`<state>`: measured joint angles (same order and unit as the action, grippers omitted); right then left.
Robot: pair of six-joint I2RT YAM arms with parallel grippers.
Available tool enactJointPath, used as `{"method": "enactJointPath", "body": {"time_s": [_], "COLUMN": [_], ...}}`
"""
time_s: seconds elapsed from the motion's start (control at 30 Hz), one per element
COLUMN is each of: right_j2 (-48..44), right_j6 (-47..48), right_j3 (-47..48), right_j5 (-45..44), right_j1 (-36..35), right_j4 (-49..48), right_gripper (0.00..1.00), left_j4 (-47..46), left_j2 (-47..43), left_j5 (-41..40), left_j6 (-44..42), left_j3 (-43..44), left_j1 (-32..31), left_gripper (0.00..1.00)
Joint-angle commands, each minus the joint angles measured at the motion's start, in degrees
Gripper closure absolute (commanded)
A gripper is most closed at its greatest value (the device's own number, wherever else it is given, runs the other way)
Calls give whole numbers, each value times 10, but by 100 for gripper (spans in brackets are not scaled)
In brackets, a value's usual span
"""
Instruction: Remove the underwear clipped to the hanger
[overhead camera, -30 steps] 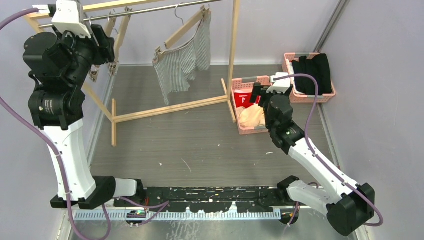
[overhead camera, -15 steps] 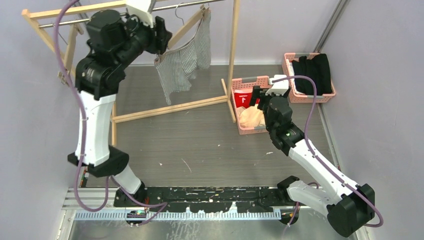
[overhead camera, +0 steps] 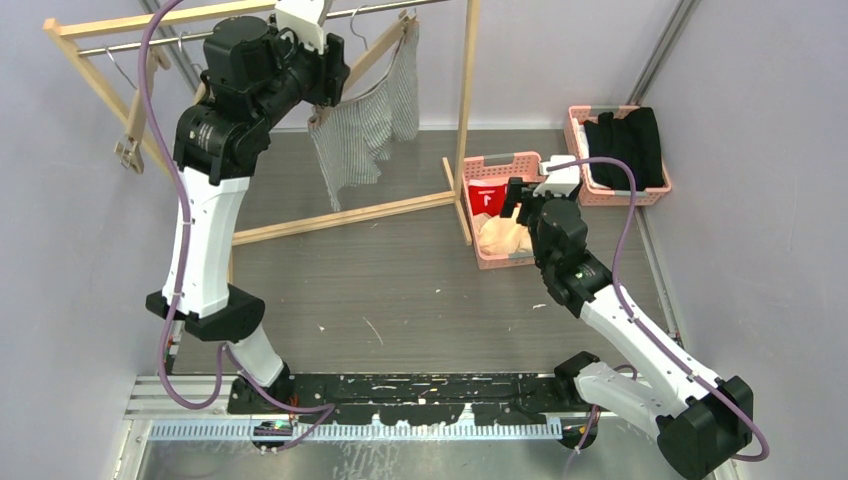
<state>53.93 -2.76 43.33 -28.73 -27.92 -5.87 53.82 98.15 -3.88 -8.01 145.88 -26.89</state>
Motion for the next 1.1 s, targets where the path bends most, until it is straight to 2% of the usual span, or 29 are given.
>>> {"method": "enactJointPath", "body": {"time_s": [0.0, 0.4, 0.53, 0.73, 0.87, 0.93, 1.07], "right_j2": [-13, -29, -31, -28, -28, -27, -25], "right_j6": [-4, -2, -2, -4, -5, -4, -5], "right_j3": [1, -15, -17, -20, -24, -24, -24], "right_j5": [3, 7, 6, 9, 10, 9, 12], "right_j1": [-3, -4, -4, -4, -4, -4, -4], "right_j4": [-20, -30, -30, -33, -34, -35, -35], "right_gripper": [18, 18, 18, 18, 18, 18, 18], "left_j4": [-41, -57, -63, -89, -124, -151, -224], "left_j2": [6, 28, 27, 21, 9, -2, -34], "left_j5": [-9, -7, -12, -19, -24, -27, -28], "left_j6": [-9, -3, -4, -10, -3, 2, 3], "left_j3": [1, -27, -41, -70, -101, -122, -179], "left_j1": [-2, -3, -3, -3, -3, -3, -3], "left_gripper": [48, 46, 50, 73, 96, 99, 100]}}
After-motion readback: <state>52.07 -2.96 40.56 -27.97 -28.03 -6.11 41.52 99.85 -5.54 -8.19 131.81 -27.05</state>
